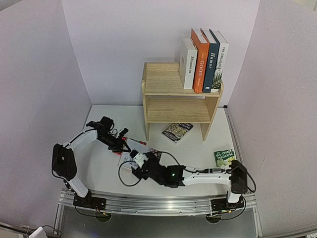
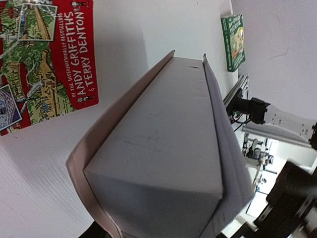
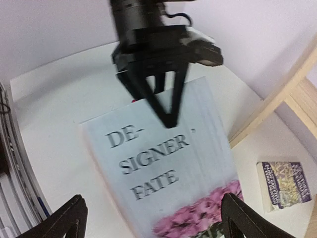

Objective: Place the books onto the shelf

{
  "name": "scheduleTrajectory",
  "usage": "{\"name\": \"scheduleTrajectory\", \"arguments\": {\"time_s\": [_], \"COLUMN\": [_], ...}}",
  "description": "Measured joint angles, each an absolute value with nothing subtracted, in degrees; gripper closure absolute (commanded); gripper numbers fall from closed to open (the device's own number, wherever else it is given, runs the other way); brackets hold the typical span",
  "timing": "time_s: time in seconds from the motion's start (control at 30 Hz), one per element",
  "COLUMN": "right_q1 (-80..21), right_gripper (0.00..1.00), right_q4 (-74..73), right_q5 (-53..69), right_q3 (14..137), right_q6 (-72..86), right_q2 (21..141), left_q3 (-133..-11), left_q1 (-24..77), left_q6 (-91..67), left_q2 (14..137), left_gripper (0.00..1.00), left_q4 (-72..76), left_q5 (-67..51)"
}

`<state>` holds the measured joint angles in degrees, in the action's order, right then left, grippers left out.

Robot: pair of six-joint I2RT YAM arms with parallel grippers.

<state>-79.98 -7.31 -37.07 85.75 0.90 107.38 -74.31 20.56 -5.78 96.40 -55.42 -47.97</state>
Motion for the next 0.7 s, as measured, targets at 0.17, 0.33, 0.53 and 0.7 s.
{"name": "scheduleTrajectory", "arguments": {"time_s": [0.17, 0.33, 0.53, 0.7], "right_q1": [-86.41, -86.27, -83.76, -81.49], "right_gripper": [0.06, 0.06, 0.06, 0.21], "right_q4": [-8.2, -8.86, -8.27, -0.55], "right_q5": [-45.34, -60.25, -70.57, -74.04], "right_q3": [93.31, 100.16, 101.36, 101.7], "right_q6": [-6.97, -15.07, -18.92, -25.95], "right_q2": [119.56, 130.5, 134.04, 136.39], "left_q3": [-71.41, -70.29, -70.24, -70.24], "left_q1": [18.61, 17.44, 17.43, 17.37], "left_q6": [-12.87, -16.38, -18.27, -19.51], "left_q2": [96.03, 97.33, 98.51, 98.7], "left_gripper": [0.74, 0.74, 0.73, 0.72], "left_q4": [-52.14, -50.39, -49.28, -47.99], "left_q5": [-48.05, -48.73, -50.59, -51.85]}}
